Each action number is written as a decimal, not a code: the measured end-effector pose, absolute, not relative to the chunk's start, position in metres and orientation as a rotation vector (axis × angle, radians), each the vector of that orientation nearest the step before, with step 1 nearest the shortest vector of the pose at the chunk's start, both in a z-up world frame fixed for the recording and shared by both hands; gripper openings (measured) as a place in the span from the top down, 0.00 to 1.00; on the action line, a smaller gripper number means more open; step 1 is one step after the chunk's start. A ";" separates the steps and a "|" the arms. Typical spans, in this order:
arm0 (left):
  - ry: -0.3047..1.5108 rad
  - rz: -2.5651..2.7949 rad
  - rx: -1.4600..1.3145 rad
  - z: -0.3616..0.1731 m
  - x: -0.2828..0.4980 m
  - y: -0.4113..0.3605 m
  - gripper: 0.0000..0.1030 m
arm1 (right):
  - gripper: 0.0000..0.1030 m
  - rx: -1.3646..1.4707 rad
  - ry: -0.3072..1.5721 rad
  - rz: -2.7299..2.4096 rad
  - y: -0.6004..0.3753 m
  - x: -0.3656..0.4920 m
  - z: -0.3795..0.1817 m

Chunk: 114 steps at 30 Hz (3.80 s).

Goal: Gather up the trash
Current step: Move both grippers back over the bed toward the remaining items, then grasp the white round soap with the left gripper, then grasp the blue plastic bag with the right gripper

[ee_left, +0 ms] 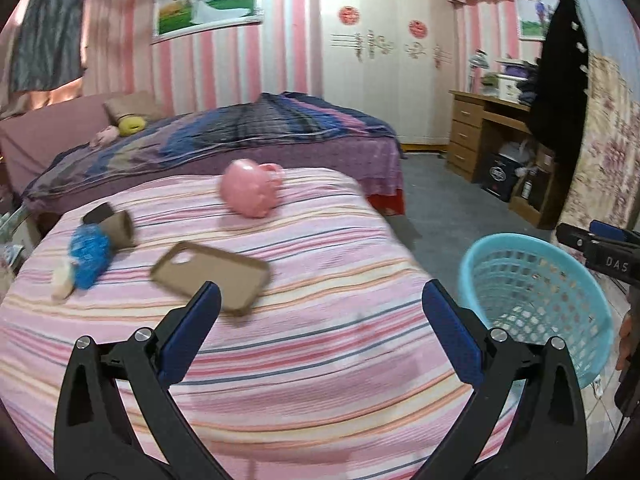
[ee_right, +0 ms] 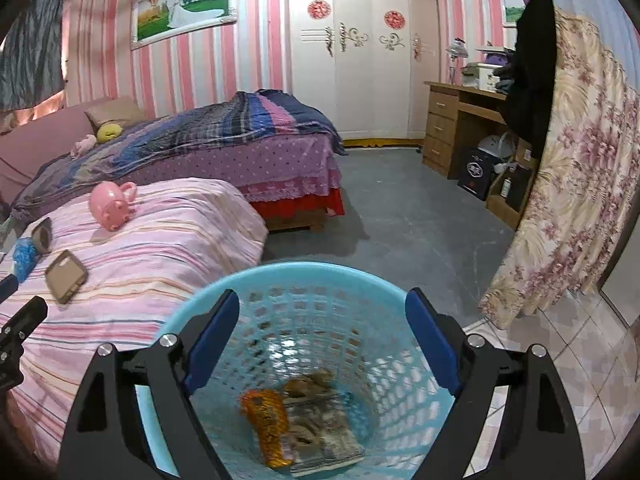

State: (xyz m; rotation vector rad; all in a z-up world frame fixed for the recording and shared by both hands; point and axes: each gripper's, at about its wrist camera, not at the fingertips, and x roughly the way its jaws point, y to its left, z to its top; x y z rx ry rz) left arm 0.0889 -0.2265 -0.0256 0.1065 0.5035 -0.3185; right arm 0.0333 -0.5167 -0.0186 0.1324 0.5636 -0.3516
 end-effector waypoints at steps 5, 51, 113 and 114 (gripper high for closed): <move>0.498 -0.240 0.095 -0.020 0.092 -0.178 0.06 | 0.19 0.112 0.559 -0.308 -0.492 0.046 -0.015; 0.668 0.103 0.002 -0.053 0.230 0.106 0.06 | 0.06 -0.037 0.648 -0.040 -0.227 0.201 -0.042; 0.612 0.241 -0.132 -0.060 0.223 0.178 0.41 | 0.78 -0.120 0.738 0.388 -0.077 0.302 -0.068; 0.613 0.242 -0.130 -0.060 0.223 0.178 0.41 | 0.78 -0.117 0.734 0.390 -0.078 0.300 -0.067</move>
